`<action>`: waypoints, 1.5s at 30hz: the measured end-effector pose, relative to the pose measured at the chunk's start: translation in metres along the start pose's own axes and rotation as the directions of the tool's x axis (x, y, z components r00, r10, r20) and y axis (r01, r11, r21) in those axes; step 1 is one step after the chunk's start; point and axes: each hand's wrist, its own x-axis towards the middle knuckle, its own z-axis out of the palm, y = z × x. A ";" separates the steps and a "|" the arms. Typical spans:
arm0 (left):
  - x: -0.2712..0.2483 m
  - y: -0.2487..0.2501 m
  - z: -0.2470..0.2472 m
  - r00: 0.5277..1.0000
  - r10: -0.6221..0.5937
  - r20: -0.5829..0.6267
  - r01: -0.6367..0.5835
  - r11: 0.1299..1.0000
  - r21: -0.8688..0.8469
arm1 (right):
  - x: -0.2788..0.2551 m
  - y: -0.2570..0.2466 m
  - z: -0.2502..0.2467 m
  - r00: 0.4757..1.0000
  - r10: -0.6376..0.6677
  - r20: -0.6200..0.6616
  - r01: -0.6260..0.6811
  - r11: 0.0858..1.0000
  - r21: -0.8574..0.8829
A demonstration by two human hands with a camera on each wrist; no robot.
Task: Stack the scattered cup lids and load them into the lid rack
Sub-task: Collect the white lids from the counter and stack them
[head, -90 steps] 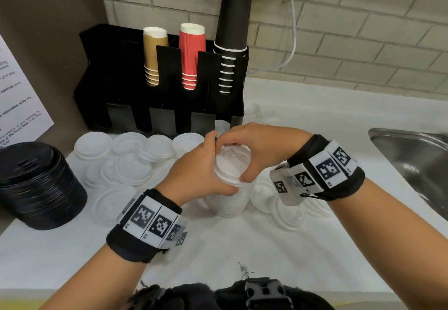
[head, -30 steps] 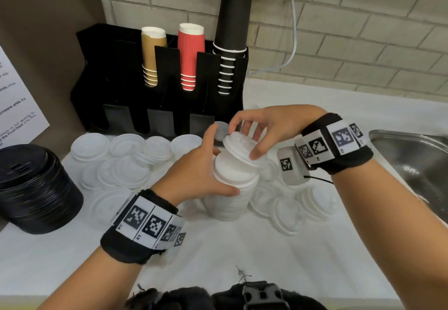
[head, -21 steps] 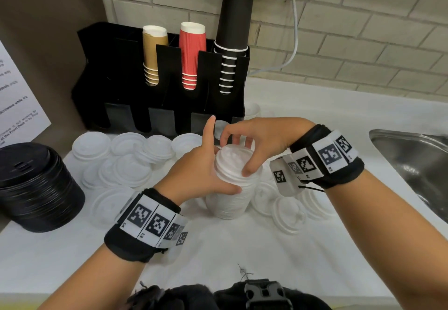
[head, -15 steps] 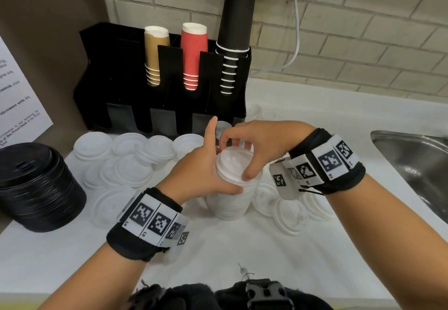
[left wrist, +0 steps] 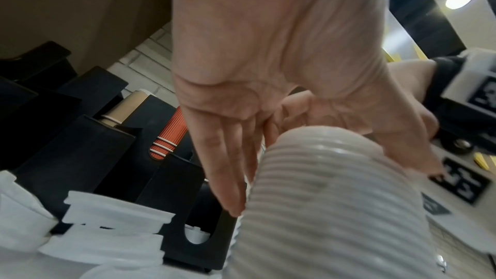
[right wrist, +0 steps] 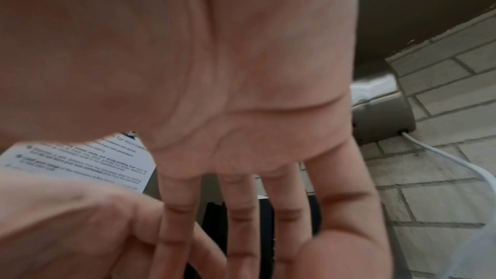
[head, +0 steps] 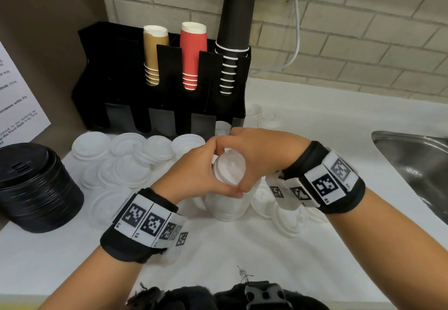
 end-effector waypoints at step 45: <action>-0.001 -0.004 0.002 0.999 0.047 0.005 -0.047 0.999 -0.016 | 0.053 0.136 0.010 0.912 0.409 0.023 -0.341 0.728 0.595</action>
